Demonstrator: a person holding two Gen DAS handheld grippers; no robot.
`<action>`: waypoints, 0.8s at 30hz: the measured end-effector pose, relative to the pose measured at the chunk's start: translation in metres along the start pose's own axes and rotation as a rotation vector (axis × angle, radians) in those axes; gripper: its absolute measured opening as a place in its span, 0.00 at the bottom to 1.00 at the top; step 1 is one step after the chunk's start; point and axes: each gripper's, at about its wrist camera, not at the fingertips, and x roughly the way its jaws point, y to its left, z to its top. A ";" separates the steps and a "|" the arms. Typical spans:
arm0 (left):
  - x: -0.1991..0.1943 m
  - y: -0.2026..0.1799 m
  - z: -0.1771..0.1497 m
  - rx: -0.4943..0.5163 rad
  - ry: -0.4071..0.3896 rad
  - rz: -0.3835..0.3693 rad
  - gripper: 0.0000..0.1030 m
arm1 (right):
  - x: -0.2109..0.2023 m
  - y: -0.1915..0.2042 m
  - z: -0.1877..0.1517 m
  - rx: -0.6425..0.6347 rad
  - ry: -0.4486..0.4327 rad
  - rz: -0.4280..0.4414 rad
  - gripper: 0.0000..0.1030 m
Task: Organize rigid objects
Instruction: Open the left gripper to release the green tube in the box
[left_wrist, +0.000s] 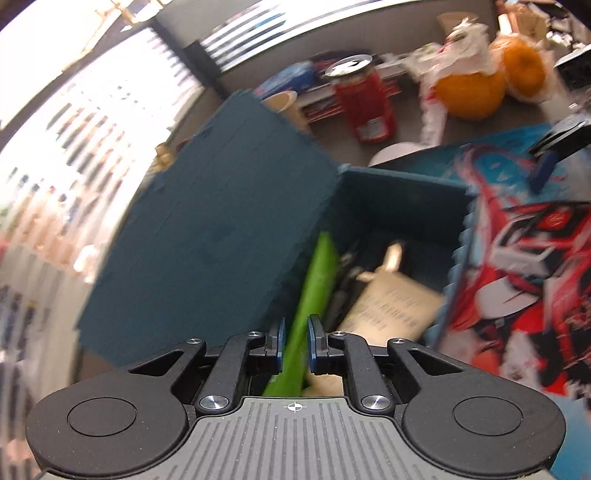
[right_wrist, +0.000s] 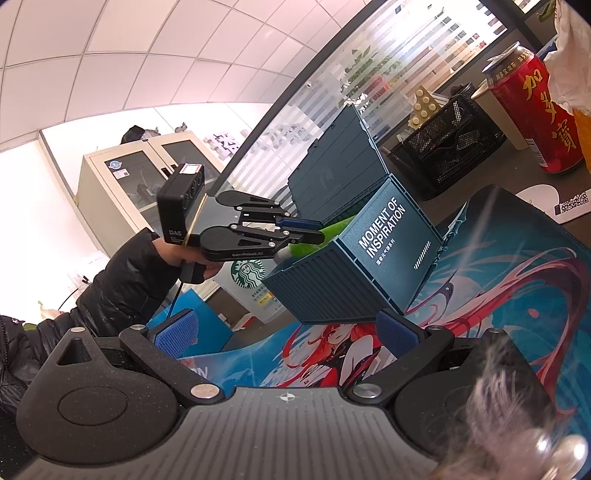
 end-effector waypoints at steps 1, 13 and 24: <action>-0.001 0.003 -0.002 -0.010 0.002 0.018 0.15 | 0.000 0.000 0.000 0.000 0.000 0.000 1.00; -0.083 -0.030 -0.032 -0.233 -0.147 0.272 1.00 | 0.000 0.001 0.000 0.000 0.004 -0.021 1.00; -0.091 -0.098 -0.124 -0.803 -0.067 0.398 1.00 | 0.066 0.064 -0.023 -0.247 0.127 -0.211 1.00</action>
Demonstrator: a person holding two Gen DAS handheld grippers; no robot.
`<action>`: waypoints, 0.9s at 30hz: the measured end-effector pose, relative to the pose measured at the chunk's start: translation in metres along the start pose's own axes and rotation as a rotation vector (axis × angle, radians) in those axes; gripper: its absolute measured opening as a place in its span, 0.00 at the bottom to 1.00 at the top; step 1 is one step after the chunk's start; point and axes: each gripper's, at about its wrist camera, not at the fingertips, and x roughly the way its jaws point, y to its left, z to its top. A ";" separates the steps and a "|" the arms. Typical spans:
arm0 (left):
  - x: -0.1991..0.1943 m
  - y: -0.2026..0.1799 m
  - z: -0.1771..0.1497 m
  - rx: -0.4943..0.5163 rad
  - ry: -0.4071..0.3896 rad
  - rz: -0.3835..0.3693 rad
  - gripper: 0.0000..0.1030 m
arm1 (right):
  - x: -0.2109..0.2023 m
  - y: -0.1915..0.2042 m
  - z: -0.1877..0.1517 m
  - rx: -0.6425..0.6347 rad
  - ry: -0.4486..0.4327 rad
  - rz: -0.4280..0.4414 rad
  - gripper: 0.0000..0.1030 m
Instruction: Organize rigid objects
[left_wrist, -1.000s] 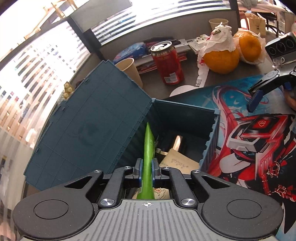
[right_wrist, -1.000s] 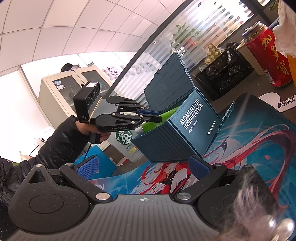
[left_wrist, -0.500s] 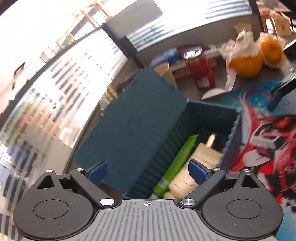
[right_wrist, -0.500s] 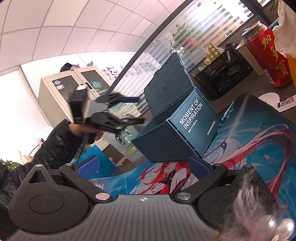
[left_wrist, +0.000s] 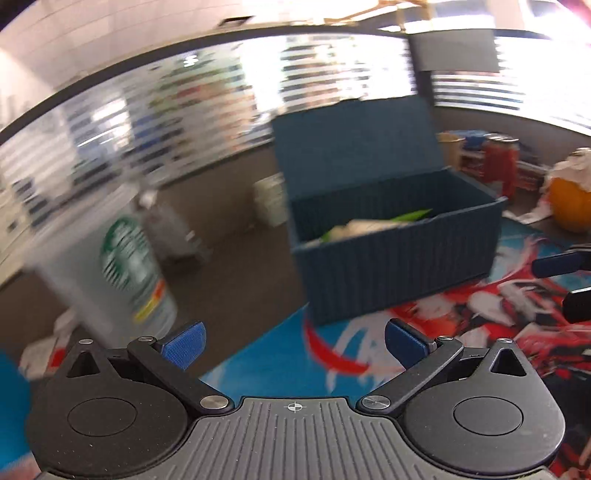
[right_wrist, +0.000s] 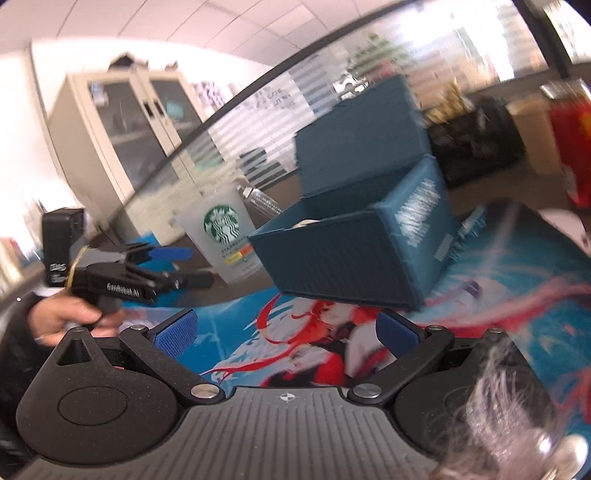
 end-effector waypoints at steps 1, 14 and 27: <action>0.000 0.004 -0.008 -0.040 0.007 0.027 1.00 | 0.009 0.014 0.000 -0.032 0.015 -0.039 1.00; 0.004 0.064 -0.073 -0.439 0.060 0.209 1.00 | 0.110 0.086 -0.029 -0.156 0.157 -0.384 1.00; 0.009 0.070 -0.091 -0.504 0.106 0.263 1.00 | 0.139 0.090 -0.029 -0.149 0.206 -0.494 1.00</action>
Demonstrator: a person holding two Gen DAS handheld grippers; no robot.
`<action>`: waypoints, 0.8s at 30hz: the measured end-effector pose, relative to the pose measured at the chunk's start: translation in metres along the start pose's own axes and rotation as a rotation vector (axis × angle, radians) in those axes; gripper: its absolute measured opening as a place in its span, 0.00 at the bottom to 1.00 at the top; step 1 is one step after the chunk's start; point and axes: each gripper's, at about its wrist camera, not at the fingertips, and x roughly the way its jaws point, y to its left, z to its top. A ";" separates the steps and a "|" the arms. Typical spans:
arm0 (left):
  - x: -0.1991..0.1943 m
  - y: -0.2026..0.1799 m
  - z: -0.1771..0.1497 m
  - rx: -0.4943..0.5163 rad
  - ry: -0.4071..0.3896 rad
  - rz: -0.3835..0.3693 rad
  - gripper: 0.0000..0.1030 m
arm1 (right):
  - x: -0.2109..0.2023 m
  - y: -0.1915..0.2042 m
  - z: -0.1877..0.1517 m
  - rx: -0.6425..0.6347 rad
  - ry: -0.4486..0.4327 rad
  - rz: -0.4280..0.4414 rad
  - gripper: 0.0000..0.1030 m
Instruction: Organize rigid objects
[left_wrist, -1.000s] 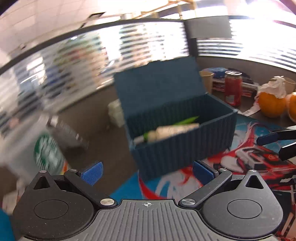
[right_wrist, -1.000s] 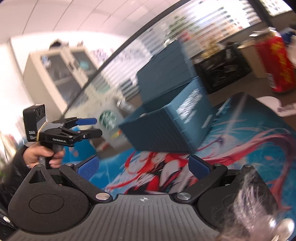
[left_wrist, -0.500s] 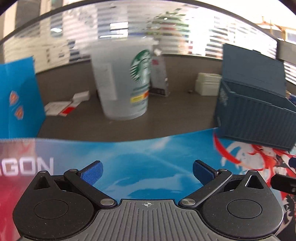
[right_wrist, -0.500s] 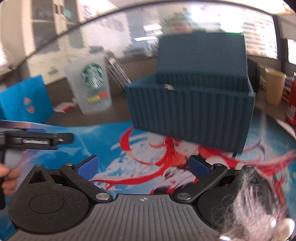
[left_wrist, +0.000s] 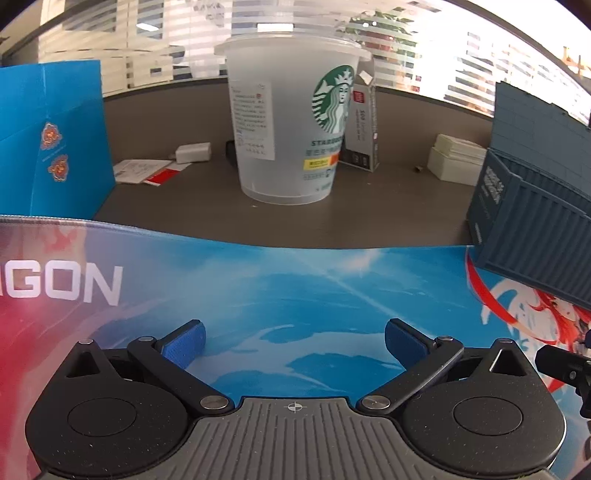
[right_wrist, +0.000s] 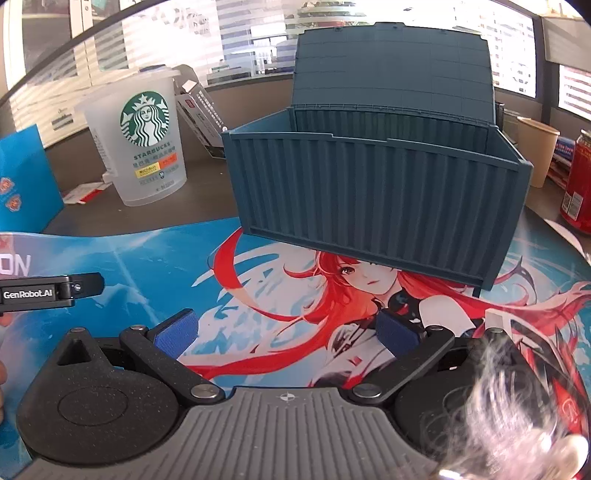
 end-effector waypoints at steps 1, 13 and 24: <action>0.000 0.000 -0.001 0.002 -0.001 0.009 1.00 | 0.002 0.002 0.001 -0.007 0.003 -0.009 1.00; 0.001 -0.005 -0.001 0.027 0.011 0.044 1.00 | 0.022 0.024 0.009 -0.070 0.029 -0.080 1.00; 0.001 -0.005 -0.001 0.030 0.012 0.047 1.00 | 0.028 0.027 0.012 -0.067 0.030 -0.088 1.00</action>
